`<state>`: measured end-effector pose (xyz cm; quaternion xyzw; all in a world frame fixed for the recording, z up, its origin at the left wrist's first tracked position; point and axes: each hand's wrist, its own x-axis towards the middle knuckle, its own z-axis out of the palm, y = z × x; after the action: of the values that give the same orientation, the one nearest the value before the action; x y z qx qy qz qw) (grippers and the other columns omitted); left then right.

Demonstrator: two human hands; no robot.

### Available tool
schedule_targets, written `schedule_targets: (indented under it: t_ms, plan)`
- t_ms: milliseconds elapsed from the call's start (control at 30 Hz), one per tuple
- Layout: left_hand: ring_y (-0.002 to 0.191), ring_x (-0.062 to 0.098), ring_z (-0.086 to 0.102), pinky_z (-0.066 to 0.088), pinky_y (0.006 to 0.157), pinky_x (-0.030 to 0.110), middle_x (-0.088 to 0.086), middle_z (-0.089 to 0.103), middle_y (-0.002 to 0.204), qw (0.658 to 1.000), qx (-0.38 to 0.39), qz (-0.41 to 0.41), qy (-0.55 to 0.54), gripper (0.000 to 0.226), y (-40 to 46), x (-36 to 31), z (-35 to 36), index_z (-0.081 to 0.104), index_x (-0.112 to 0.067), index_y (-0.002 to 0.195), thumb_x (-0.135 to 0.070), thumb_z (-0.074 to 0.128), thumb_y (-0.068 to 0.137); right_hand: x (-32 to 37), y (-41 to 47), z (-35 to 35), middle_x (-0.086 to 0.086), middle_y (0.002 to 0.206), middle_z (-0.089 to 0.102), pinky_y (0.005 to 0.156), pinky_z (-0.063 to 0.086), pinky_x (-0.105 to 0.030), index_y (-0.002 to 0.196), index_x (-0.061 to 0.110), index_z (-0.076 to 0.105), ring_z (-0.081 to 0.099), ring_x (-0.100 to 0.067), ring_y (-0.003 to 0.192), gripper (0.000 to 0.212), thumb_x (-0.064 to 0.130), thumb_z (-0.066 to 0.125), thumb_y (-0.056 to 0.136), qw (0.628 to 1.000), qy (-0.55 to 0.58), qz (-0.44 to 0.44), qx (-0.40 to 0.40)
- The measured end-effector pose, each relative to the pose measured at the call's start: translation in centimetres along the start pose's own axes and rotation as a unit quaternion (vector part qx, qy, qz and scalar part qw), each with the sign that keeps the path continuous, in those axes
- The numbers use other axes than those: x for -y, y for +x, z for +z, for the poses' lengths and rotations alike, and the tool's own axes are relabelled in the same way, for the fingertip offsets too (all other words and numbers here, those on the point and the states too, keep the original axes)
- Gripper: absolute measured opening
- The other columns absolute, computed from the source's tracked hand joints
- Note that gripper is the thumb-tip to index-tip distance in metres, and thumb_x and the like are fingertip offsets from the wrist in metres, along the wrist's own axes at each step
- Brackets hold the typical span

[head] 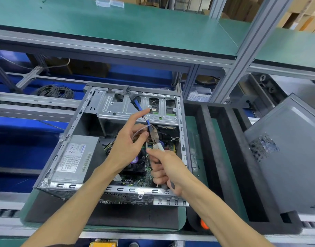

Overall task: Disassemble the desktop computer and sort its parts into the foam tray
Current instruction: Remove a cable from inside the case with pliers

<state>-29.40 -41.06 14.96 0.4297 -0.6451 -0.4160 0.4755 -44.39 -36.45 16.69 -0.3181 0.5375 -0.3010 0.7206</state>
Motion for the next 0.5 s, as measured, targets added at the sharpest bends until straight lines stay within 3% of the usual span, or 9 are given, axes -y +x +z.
schedule_targets:
  t_ms: [100, 200, 367, 500]
  plan:
    - [0.089, 0.024, 0.066, 0.051, 0.086, 0.027, -0.007, 0.073, 0.096, 0.999, -0.016, 0.012, 0.049, 0.065, -0.1, 0.2, 0.0, 0.042, -0.045, 0.142, -0.002, 0.053, 0.095, 0.1, 0.0, -0.1, 0.008, 0.049, 0.028, 0.037, 0.021, -0.020, 0.066, 0.022, 0.038, 0.020, -0.011, 0.040, 0.039, 0.029, 0.057, 0.100, 0.995, -0.090, -0.020, -0.033]
    - [0.079, 0.025, 0.068, 0.052, 0.074, 0.018, -0.009, 0.072, 0.091, 0.995, -0.021, 0.037, 0.089, 0.066, -0.3, 0.2, -0.1, 0.043, -0.044, 0.141, -0.001, 0.055, 0.092, 0.2, 0.0, -0.4, 0.006, 0.053, 0.028, 0.045, 0.021, -0.030, 0.076, 0.020, 0.037, 0.022, -0.015, 0.045, 0.033, 0.032, 0.057, 0.100, 0.972, -0.216, -0.048, -0.073]
    - [0.090, 0.014, 0.067, 0.048, 0.082, 0.011, -0.008, 0.070, 0.088, 0.995, -0.026, 0.033, 0.094, 0.065, -0.4, 0.4, -0.7, 0.044, -0.038, 0.141, 0.002, 0.052, 0.090, 0.6, 0.0, -0.3, 0.013, 0.039, 0.034, 0.046, 0.026, -0.027, 0.065, 0.023, 0.038, 0.027, -0.007, 0.038, 0.039, 0.034, 0.054, 0.099, 0.928, -0.346, -0.090, -0.103]
    - [0.101, 0.005, 0.064, 0.044, 0.089, 0.008, -0.016, 0.068, 0.100, 0.995, 0.002, 0.025, 0.096, 0.063, -0.5, 0.2, -0.5, 0.040, -0.041, 0.143, -0.011, 0.062, 0.093, 1.3, -1.3, -1.1, 0.008, 0.054, 0.051, 0.048, 0.035, -0.029, 0.064, 0.024, 0.046, 0.043, -0.016, 0.049, 0.034, 0.034, 0.051, 0.096, 0.863, -0.461, -0.128, -0.163]
